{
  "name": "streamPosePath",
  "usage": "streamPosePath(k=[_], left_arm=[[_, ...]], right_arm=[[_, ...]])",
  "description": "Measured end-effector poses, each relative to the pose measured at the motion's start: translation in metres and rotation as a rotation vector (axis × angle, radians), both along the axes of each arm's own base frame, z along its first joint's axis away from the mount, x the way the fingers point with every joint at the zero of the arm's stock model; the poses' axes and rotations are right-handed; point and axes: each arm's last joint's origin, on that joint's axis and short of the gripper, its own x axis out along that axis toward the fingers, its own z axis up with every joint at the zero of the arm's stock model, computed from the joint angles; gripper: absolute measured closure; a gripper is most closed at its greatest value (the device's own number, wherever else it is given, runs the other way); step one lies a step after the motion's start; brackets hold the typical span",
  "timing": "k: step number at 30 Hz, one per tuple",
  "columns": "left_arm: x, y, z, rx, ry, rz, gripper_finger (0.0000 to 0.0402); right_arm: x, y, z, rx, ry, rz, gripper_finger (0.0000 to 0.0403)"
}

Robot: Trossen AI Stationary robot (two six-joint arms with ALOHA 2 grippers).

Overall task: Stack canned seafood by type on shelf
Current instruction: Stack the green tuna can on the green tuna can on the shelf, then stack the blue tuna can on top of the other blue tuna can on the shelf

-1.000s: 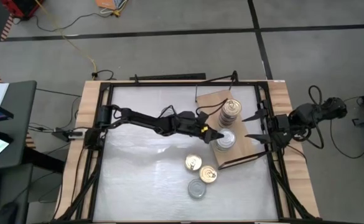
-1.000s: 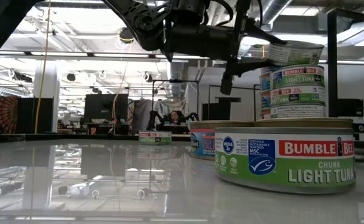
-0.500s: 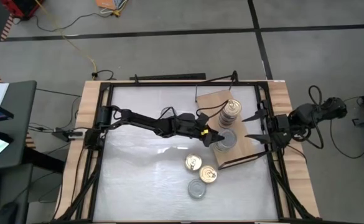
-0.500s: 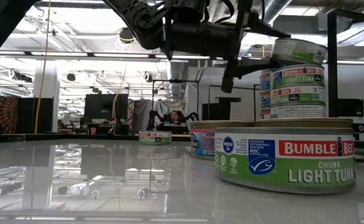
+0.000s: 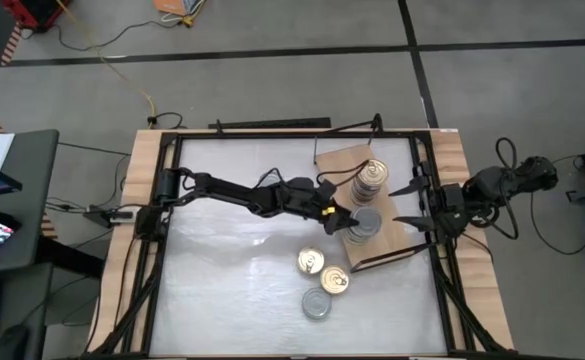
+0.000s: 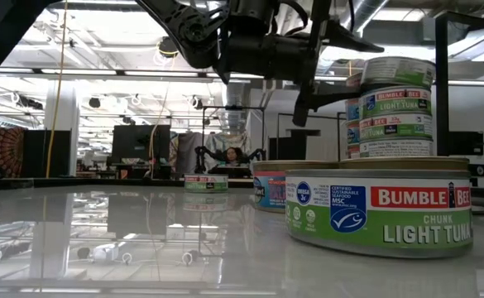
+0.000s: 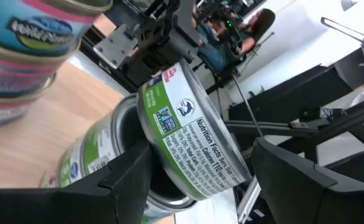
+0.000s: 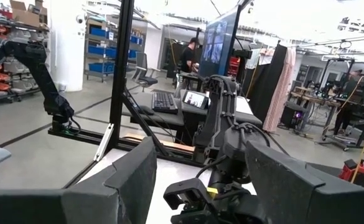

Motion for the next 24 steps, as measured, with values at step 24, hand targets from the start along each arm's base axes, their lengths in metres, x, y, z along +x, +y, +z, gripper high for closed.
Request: streamPosePath(k=[24], left_arm=[[-0.037, -0.010, 0.055, 0.566, 0.146, 0.099, 0.0140]], right_arm=[[0.003, 0.001, -0.002, 0.014, 0.019, 0.004, 0.0131]])
